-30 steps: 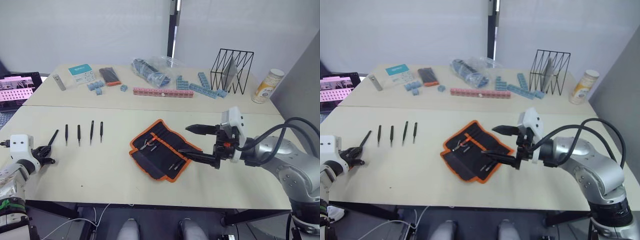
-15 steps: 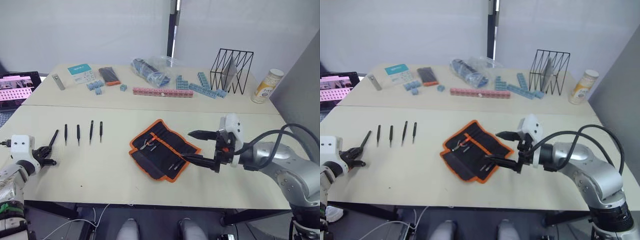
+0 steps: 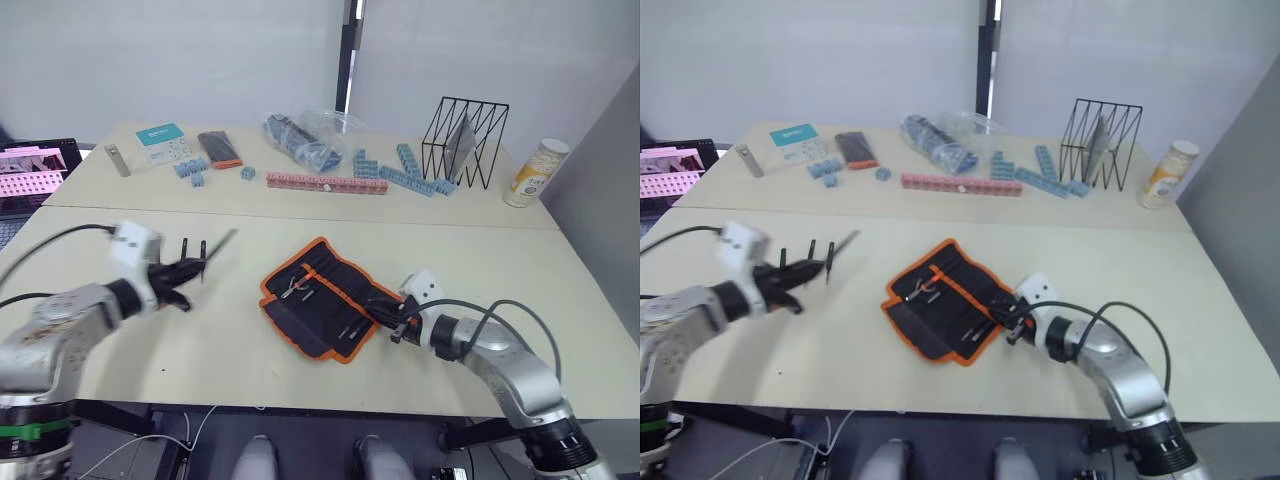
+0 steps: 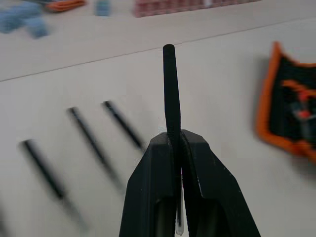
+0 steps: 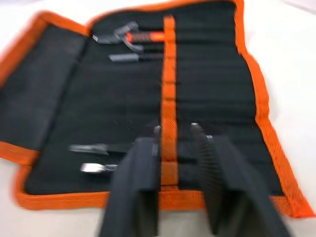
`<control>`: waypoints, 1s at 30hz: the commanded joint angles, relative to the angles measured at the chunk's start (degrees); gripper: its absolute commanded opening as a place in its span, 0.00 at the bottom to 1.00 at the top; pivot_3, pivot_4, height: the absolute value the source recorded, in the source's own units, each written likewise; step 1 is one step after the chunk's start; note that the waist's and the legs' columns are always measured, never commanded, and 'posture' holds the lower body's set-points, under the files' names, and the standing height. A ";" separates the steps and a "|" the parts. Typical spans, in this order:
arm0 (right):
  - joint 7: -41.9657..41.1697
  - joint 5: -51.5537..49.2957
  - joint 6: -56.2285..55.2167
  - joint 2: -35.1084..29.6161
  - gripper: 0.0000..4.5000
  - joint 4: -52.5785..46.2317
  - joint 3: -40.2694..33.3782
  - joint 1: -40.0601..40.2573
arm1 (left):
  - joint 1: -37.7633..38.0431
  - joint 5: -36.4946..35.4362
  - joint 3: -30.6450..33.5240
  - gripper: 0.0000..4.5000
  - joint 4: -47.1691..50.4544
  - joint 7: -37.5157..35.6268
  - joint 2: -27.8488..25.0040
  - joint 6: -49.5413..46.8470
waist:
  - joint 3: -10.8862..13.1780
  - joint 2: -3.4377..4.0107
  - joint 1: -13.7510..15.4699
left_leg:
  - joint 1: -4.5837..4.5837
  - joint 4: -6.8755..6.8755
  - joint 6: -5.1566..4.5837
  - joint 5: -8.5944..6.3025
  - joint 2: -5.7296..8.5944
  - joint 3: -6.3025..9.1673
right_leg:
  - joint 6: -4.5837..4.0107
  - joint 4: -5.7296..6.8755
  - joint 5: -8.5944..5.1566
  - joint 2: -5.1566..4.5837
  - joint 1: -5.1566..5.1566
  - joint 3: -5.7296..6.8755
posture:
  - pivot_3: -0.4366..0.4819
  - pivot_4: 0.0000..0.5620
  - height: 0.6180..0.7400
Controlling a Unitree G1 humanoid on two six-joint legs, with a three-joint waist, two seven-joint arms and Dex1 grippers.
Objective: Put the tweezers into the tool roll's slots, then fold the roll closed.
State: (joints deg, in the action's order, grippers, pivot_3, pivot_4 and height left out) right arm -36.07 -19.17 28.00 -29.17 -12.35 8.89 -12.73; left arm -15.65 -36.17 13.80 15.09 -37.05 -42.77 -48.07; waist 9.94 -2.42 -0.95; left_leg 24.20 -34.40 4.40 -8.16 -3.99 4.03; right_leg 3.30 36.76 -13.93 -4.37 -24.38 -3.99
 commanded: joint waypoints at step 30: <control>-1.04 7.56 -1.51 6.84 0.01 2.93 3.62 -2.06 | -21.63 -1.58 -21.00 0.00 2.38 9.45 1.96 -34.35 | 0.03 -0.03 -1.83 | -0.08 -0.38 -0.04 -0.02 0.00 0.15 | 0.03 0.15 0.00 0.11 0.13 -0.03 | 0.48 0.27 0.72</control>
State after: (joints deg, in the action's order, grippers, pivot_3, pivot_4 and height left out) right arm -36.53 -11.47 25.54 -22.75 -7.70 10.88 -14.73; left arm -36.15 -38.67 -6.72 17.39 -26.82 -40.33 -83.78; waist 9.98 -2.45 -2.78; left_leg 24.13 -34.78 4.36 -8.18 -3.99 4.18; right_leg 3.32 36.91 -13.92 -4.27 -24.25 -4.02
